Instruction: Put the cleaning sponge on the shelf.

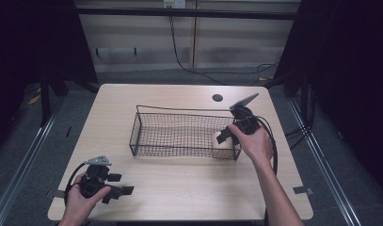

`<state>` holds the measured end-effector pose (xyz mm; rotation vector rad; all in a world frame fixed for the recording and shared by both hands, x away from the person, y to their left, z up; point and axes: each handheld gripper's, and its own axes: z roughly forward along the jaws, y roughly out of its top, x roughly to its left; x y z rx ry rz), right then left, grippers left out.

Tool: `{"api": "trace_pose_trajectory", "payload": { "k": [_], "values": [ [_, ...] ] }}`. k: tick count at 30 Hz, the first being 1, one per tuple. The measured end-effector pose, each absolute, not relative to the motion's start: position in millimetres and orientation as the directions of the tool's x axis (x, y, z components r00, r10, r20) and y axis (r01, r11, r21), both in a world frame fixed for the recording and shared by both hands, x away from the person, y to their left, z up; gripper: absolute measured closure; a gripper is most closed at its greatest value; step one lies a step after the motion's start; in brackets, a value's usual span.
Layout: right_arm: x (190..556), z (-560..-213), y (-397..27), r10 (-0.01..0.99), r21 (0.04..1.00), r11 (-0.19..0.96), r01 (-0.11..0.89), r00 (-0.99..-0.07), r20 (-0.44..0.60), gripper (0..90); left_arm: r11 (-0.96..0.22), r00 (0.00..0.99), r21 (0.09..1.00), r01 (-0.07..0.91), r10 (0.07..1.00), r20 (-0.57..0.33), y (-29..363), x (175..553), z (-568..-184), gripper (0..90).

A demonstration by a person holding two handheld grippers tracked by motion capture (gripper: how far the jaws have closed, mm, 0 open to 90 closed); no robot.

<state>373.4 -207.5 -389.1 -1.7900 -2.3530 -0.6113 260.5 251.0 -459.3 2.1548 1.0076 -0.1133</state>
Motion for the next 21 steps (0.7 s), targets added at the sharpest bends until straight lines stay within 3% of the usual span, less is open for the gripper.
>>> {"api": "trace_pose_trajectory", "payload": {
  "k": [21],
  "values": [
    [326, -387, -209, 0.828, 0.362, 0.291, 0.885, -0.423, 0.369, 25.0, -0.413, 0.68, 0.584, 0.699, 0.635, -0.366, 251, 261, -459, 21.7]
  ]
}}
